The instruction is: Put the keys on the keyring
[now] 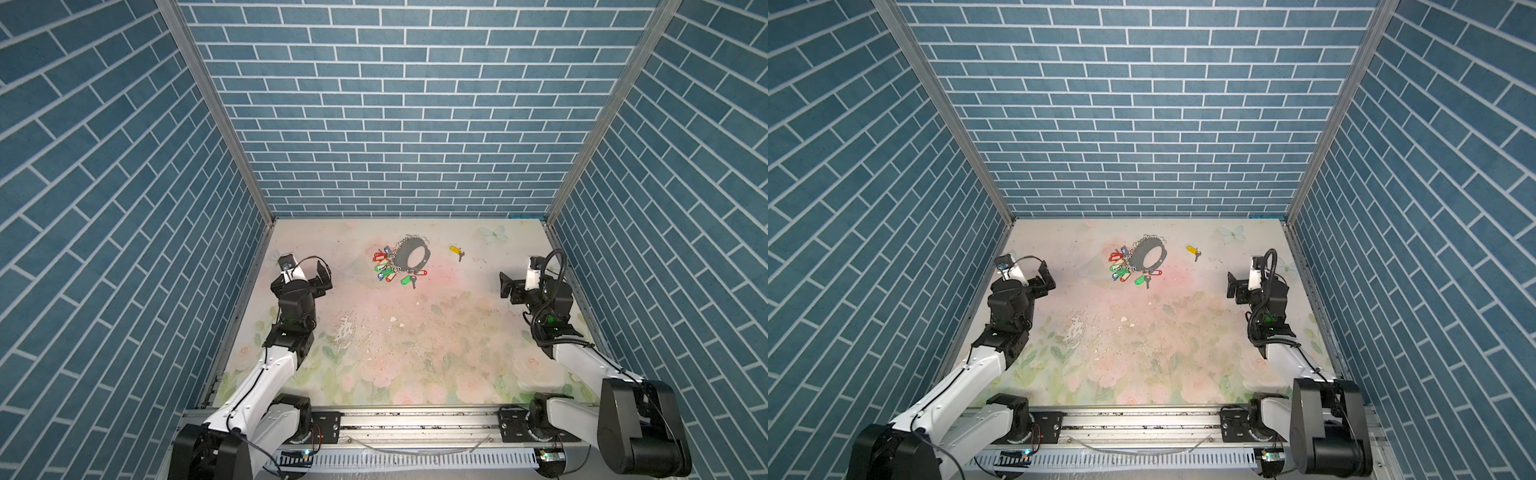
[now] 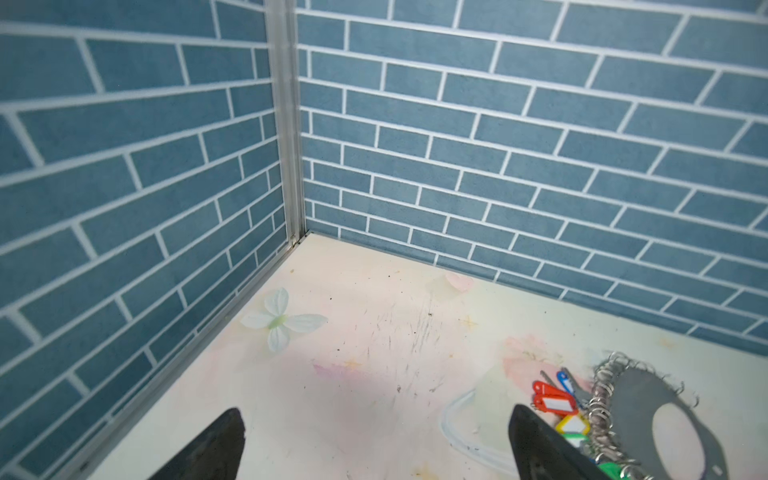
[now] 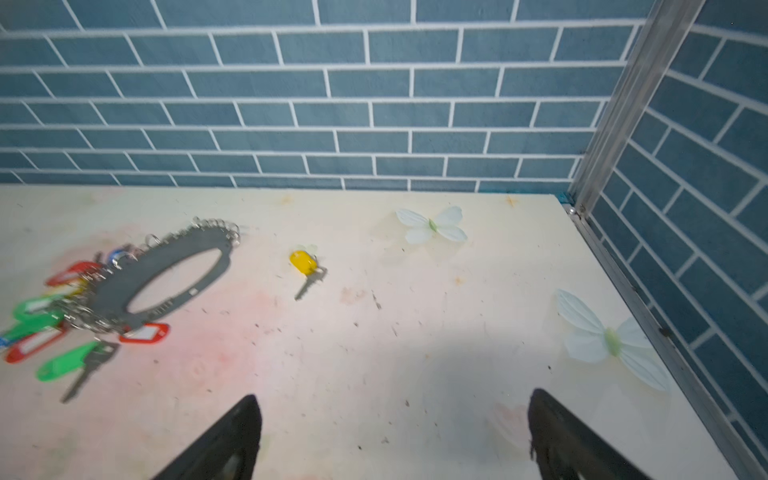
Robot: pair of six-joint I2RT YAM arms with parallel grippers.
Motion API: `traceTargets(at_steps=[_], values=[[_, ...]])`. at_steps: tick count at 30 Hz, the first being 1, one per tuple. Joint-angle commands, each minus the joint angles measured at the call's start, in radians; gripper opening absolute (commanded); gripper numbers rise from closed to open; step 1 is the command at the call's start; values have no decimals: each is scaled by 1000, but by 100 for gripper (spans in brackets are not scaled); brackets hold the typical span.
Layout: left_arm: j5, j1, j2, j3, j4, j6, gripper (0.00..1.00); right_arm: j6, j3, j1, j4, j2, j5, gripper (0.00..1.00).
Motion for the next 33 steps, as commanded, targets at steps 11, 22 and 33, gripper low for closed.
traceTargets(at_steps=[11,22,33], values=[[538,-73,395,196,-48,-159,100,542,44,-22,-250,-28,60,99],[523,-365,1024,891,-406,-76,100,545,75,14,-269,75,15,99],[412,-438,1507,1586,-795,-91,100,543,89,34,-294,95,6,99]])
